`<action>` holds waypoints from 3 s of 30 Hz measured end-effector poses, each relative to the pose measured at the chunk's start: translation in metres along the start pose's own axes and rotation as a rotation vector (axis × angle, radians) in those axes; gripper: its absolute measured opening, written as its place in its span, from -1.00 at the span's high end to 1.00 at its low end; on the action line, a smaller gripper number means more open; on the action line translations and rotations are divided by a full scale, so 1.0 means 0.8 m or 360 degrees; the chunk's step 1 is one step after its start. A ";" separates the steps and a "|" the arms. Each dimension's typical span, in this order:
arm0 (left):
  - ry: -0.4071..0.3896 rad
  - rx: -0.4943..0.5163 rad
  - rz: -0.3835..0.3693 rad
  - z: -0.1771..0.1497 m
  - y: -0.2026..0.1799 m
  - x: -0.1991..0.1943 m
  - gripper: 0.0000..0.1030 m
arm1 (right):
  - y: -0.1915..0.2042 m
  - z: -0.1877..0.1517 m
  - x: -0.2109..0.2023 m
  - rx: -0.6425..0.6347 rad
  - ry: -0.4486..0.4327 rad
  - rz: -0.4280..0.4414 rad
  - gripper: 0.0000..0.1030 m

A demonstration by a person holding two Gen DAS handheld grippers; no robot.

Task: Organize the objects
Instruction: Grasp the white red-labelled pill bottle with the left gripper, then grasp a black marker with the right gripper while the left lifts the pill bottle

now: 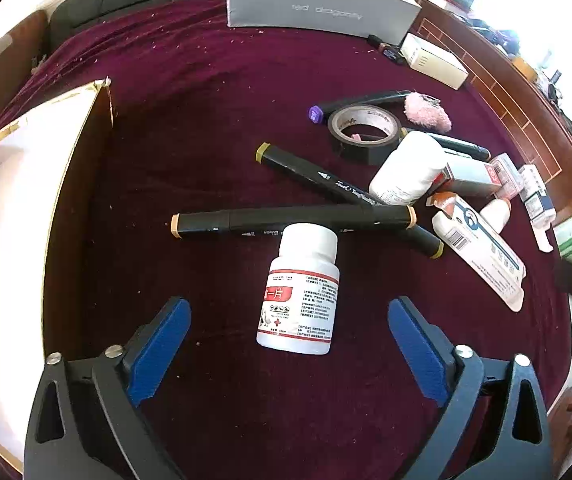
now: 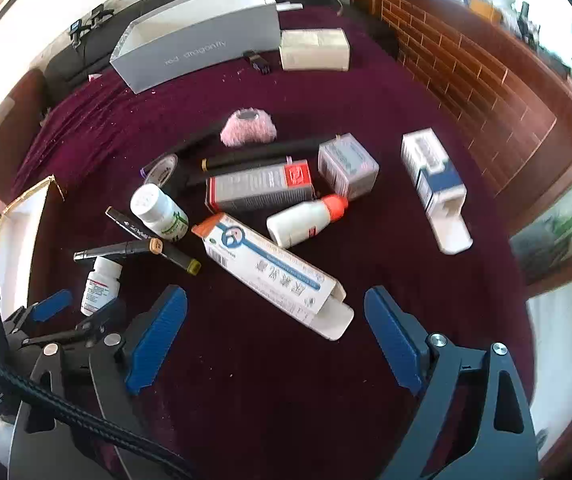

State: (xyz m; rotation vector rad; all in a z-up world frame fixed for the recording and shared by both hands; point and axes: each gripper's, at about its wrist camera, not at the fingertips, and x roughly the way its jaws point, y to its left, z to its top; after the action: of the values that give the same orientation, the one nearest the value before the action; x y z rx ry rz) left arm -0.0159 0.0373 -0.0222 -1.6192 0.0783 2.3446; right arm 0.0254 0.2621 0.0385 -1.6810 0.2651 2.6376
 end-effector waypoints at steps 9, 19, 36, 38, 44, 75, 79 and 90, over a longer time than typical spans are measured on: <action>0.0103 -0.0012 0.0091 0.011 -0.007 0.016 -0.18 | -0.009 -0.013 0.001 0.0022 0.0065 0.0039 -0.78; 0.0003 0.0019 0.0152 0.005 -0.031 0.022 -0.25 | 0.006 0.001 0.002 -0.0059 0.0040 0.0066 -0.78; 0.0001 0.0008 0.0195 0.001 -0.019 0.015 0.42 | 0.020 0.007 0.012 -0.0097 0.0068 0.0081 -0.78; 0.0008 -0.0001 0.0178 0.000 -0.016 0.014 0.42 | 0.026 0.007 0.012 -0.0114 0.0067 0.0085 -0.78; 0.0033 -0.0016 0.0147 -0.007 -0.010 0.010 0.42 | 0.039 0.007 0.013 -0.0158 0.0075 0.0092 -0.78; -0.0077 -0.0382 -0.0010 -0.081 0.095 -0.113 0.41 | 0.248 0.025 0.094 -0.1163 0.0272 0.0221 -0.29; -0.0097 -0.0403 -0.0030 -0.086 0.098 -0.117 0.41 | 0.250 0.018 0.119 -0.1196 0.0342 0.0183 0.17; -0.0149 -0.0367 -0.0080 -0.079 0.096 -0.130 0.41 | 0.211 0.026 0.134 -0.0906 0.0439 0.0274 0.76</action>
State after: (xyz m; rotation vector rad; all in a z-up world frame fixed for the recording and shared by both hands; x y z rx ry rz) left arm 0.0545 -0.0704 0.0412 -1.5866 -0.2587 2.4609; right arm -0.0542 0.0893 -0.0256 -2.2768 -0.4054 2.7690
